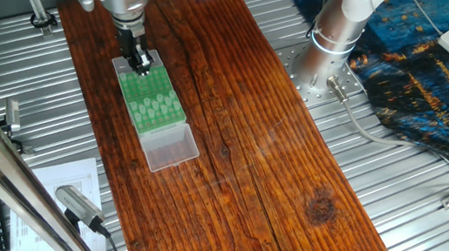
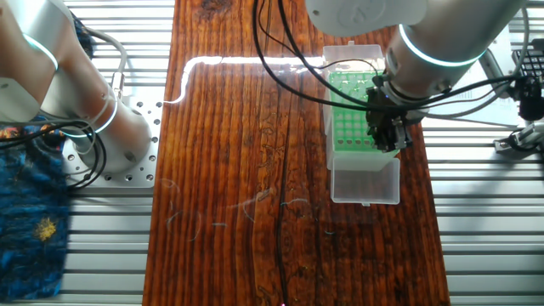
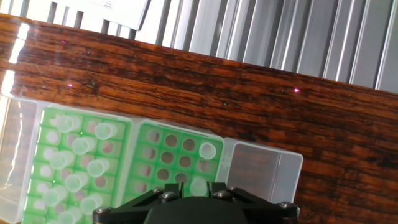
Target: Transfer all large pipette tips from one holder to another
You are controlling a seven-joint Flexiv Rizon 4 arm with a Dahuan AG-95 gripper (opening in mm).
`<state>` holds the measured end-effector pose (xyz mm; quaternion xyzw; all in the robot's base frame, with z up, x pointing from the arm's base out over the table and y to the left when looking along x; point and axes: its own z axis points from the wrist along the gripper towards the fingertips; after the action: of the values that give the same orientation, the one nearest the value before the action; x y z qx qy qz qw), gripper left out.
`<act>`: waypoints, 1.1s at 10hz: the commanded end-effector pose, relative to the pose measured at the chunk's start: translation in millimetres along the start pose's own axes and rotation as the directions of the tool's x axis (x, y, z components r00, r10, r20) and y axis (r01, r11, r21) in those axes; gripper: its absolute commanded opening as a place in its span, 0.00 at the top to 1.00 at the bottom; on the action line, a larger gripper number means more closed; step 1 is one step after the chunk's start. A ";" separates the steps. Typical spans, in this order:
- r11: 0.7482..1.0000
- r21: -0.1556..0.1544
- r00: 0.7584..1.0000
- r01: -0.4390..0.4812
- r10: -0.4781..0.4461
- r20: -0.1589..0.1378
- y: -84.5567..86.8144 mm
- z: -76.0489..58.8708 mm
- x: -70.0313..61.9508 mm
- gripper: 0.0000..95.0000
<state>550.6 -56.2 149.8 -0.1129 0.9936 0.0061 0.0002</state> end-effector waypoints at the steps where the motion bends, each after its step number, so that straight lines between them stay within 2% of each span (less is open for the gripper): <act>1: 1.000 0.006 1.000 0.000 0.000 -0.001 -0.4 0.0 0.4 0.80; 4: 1.000 0.012 1.000 0.006 -0.006 -0.001 -0.4 0.8 0.2 0.80; 5: 1.000 0.013 1.000 0.005 -0.005 0.000 -0.4 0.9 0.1 1.00; 9: 1.000 0.016 1.000 0.010 -0.010 0.004 -0.5 0.0 -0.7 1.00; 11: 1.000 0.016 1.000 0.019 -0.019 0.003 -0.8 -4.7 0.1 1.00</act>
<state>550.6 -57.6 156.5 -0.1237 0.9923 -0.0022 0.0044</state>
